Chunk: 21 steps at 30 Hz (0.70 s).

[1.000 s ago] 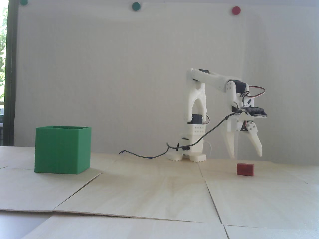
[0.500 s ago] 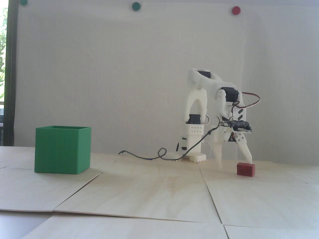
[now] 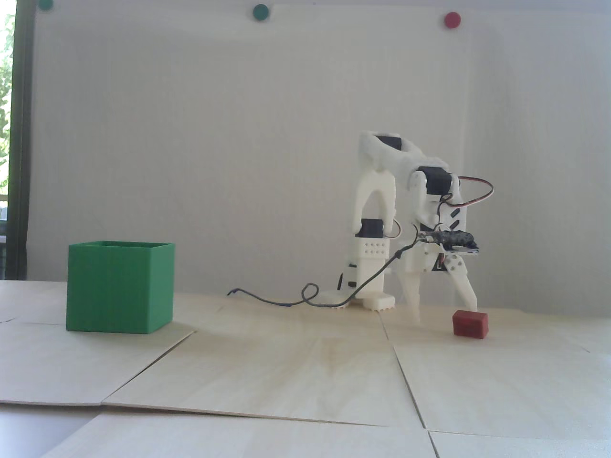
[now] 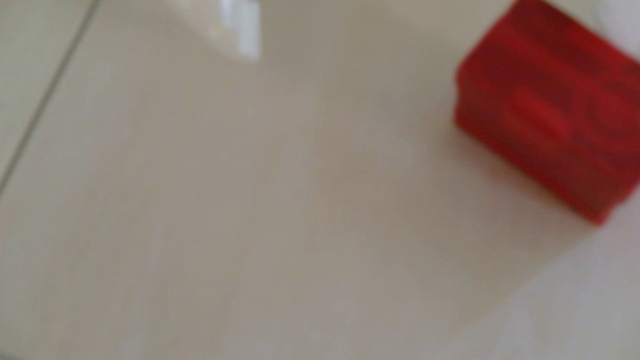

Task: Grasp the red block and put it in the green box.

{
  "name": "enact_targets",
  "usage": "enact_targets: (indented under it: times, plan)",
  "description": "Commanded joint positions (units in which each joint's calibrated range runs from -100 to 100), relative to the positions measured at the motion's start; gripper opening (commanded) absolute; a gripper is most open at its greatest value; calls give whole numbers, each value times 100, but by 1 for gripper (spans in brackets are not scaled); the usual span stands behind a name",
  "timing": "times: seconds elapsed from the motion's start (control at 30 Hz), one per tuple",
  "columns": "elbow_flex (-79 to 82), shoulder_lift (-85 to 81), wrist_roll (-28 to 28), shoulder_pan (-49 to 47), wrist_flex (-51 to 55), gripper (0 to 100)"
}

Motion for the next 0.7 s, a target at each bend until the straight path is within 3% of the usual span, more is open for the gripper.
enact_targets:
  times: [0.0,0.67]
  plan:
    - [-419,-29,163,238,-112,34]
    - [-375,-100,179,13,-407,34]
